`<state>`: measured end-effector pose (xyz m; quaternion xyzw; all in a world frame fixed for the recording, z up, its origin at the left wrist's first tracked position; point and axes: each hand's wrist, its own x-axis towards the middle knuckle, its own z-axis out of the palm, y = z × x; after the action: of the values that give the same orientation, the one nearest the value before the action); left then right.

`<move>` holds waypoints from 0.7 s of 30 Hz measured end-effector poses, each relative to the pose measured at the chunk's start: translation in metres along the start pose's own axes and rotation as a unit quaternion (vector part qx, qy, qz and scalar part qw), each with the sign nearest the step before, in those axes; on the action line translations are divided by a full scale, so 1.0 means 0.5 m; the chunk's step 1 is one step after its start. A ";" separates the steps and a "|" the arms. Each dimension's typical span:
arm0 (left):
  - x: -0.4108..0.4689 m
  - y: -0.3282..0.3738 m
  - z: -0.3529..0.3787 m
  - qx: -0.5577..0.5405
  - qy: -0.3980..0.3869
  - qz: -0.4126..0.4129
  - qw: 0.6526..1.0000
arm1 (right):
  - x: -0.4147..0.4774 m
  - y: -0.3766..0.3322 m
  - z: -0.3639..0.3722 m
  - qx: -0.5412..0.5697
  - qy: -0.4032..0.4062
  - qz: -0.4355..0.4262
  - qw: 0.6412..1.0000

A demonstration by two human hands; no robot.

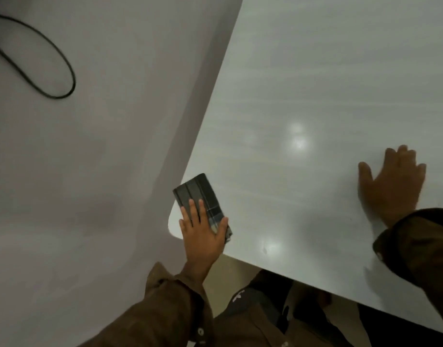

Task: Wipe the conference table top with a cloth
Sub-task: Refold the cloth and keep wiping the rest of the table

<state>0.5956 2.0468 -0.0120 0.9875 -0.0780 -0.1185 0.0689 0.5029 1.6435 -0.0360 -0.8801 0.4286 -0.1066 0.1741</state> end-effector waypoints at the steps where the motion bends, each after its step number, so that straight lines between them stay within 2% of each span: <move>1: 0.034 0.010 -0.005 0.001 0.001 -0.013 1.000 | -0.007 -0.003 0.008 -0.003 0.008 0.012 1.000; 4: 0.185 0.081 -0.028 0.020 0.006 -0.002 1.000 | -0.016 -0.019 0.025 -0.003 0.052 0.029 0.998; 9: 0.518 0.265 -0.069 0.039 0.016 0.094 0.995 | -0.010 -0.032 0.019 -0.019 0.071 0.040 0.996; 13: 0.698 0.557 -0.044 0.044 0.011 0.189 0.981 | 0.007 -0.028 0.032 -0.031 0.076 0.054 0.995; 15: 0.680 0.706 -0.011 0.054 -0.015 0.275 0.960 | 0.007 -0.026 0.035 -0.037 0.080 0.051 0.995; 17: 0.591 0.831 0.033 0.068 -0.046 0.371 0.925 | 0.009 -0.025 0.034 -0.044 0.082 0.049 0.994; 19: 0.484 0.894 0.064 0.085 -0.075 0.472 0.874 | 0.010 -0.028 0.030 -0.041 0.068 0.055 0.995; 21: 0.445 0.882 0.065 0.117 -0.092 0.536 0.831 | 0.010 -0.028 0.026 -0.044 0.057 0.058 0.996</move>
<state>0.7407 1.5734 -0.0249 0.7756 -0.6147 -0.1434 -0.0023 0.5206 1.6503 -0.0421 -0.8530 0.4927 -0.1275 0.1159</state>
